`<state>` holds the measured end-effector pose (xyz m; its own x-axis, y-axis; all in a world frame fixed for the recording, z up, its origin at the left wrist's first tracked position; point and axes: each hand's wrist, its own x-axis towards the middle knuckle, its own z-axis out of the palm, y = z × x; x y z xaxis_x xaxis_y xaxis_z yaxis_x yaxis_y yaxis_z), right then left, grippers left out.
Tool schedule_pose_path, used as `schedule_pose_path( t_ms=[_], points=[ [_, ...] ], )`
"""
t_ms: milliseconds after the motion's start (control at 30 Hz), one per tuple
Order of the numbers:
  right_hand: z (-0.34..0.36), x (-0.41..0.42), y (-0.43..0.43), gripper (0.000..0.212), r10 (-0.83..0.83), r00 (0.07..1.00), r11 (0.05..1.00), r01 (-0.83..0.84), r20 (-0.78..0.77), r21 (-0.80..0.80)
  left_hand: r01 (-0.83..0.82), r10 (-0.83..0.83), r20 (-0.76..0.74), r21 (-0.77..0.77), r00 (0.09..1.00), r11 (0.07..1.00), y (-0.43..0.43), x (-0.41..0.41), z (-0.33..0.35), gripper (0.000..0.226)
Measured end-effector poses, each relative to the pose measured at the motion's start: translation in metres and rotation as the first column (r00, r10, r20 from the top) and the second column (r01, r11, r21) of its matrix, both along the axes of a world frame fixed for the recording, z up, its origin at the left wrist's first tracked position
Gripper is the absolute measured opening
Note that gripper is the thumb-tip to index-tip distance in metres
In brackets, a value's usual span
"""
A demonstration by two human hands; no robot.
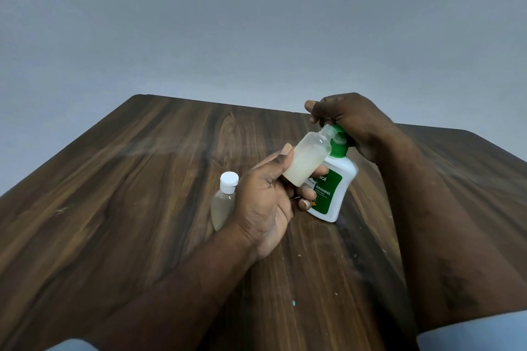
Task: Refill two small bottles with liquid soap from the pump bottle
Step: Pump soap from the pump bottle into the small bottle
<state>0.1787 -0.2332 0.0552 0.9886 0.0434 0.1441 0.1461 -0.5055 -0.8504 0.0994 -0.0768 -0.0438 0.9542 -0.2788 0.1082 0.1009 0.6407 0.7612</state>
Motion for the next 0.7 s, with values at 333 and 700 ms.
schedule_pose_path(
  t_ms=[333, 700],
  points=[
    [-0.0004, 0.0026, -0.0016, 0.03, 0.001, 1.0, 1.0, -0.001, 0.004, 0.015, 0.002, -0.002, 0.006, -0.006, 1.0, 1.0, 0.0001, -0.0003, 0.0009, 0.055],
    [-0.0008, 0.0046, -0.0023, 0.03, -0.005, 0.999, 1.0, 0.004, 0.038, 0.014, 0.001, -0.001, 0.0, -0.006, 1.0, 1.0, -0.0001, 0.0008, -0.0001, 0.051]
  ],
)
